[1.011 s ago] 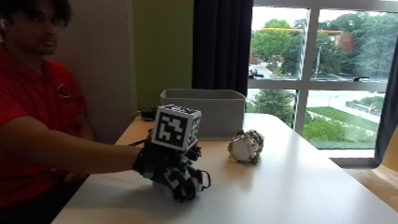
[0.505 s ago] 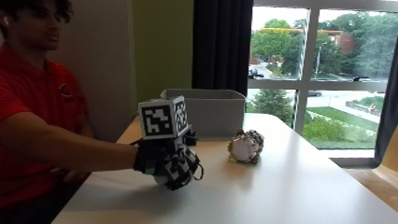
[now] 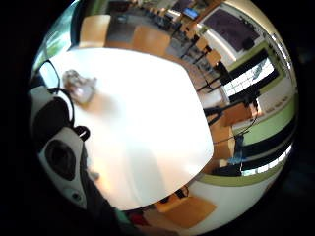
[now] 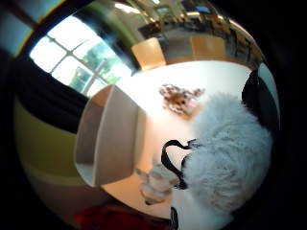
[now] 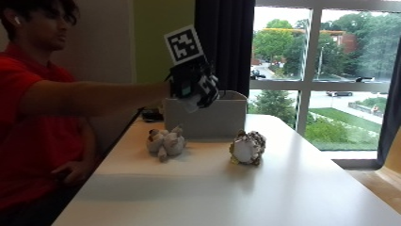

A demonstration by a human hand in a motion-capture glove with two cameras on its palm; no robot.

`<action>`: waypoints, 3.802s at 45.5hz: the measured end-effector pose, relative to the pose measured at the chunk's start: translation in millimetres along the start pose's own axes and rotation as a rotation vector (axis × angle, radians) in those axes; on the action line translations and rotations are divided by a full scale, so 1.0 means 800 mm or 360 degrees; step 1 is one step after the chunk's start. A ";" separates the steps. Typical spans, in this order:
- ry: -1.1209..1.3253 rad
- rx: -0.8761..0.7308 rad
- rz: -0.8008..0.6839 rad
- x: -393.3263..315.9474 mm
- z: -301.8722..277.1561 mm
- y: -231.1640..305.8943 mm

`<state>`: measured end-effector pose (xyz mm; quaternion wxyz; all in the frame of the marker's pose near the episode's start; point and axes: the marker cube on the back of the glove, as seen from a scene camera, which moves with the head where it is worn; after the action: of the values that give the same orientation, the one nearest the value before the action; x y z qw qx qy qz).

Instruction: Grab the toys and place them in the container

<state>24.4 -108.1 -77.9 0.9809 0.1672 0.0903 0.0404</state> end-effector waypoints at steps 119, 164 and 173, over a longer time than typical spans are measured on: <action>-0.0180 -0.1085 -0.0509 -0.101 0.136 0.252; -0.0384 -0.0299 -0.0343 -0.093 -0.017 0.101; -0.0297 -0.0206 -0.0220 -0.188 -0.075 0.040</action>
<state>-136.4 -74.9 -98.5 0.9943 0.1000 0.0073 -0.0372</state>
